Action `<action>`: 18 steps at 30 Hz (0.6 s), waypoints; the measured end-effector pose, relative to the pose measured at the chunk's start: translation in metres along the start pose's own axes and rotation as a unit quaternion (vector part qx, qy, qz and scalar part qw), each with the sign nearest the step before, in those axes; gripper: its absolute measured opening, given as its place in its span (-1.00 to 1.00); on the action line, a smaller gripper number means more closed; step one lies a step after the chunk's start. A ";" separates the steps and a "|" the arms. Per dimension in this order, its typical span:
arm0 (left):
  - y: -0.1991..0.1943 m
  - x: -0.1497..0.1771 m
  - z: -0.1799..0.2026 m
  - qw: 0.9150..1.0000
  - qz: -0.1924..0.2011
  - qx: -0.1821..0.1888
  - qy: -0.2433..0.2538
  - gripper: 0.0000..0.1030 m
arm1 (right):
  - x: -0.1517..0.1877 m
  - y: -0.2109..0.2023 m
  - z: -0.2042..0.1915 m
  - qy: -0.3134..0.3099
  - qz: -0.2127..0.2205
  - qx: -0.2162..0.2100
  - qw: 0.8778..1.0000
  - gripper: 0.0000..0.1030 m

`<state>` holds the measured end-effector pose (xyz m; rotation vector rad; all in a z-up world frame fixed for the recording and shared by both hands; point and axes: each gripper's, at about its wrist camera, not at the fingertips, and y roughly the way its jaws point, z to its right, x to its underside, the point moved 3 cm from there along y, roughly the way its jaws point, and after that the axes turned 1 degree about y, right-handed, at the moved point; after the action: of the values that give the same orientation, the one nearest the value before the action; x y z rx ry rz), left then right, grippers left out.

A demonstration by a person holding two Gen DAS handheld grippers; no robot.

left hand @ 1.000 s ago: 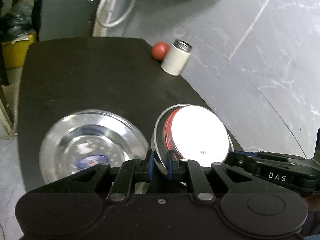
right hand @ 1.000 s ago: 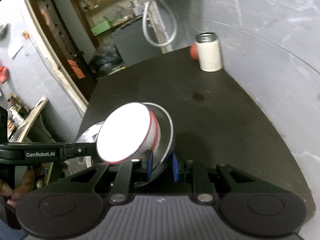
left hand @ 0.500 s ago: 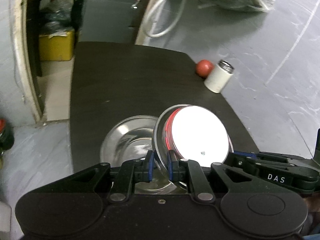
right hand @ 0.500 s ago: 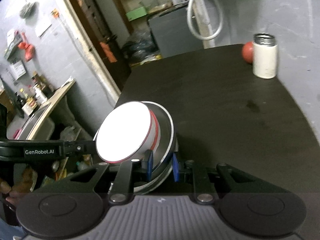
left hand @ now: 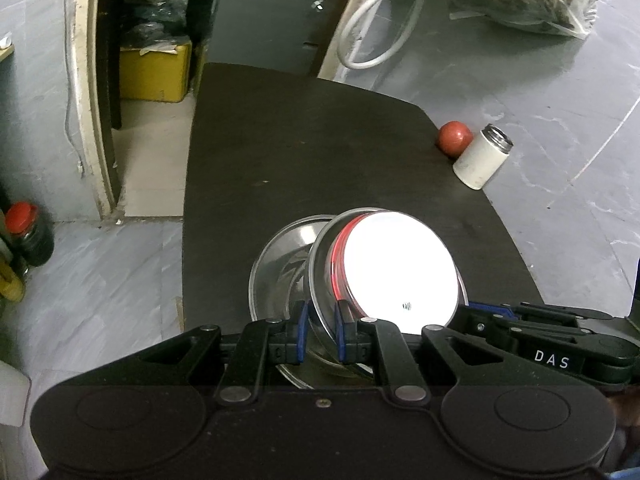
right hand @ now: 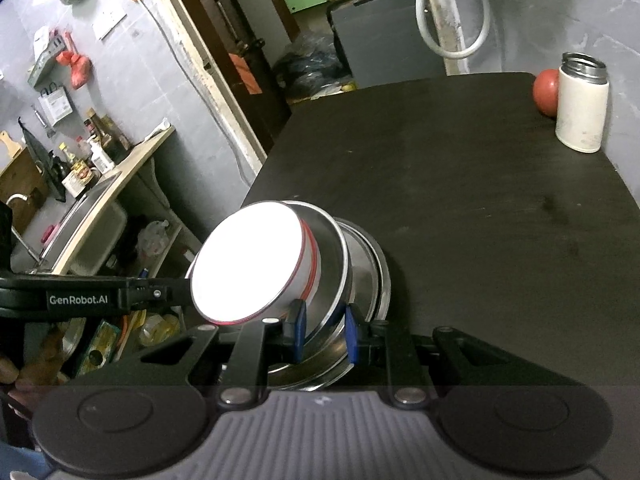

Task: Organize plates and bowls
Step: 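Lower the steel bowl with both grippers onto the logo plate stack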

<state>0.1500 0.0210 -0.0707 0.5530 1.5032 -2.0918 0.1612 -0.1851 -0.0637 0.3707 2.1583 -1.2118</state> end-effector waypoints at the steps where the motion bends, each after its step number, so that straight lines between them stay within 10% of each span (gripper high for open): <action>1: 0.000 0.001 0.000 1.000 0.000 -0.002 -0.002 -0.75 | -0.001 0.001 0.000 -0.002 -0.002 -0.002 1.000 -0.55; 18: 0.009 0.012 0.000 0.999 -0.002 -0.037 -0.016 -0.75 | -0.007 0.011 0.000 -0.029 -0.008 -0.015 0.999 -0.55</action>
<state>0.1458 0.0170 -0.0842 0.4861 1.5583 -2.0291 0.1718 -0.1786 -0.0663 0.3025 2.1313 -1.1827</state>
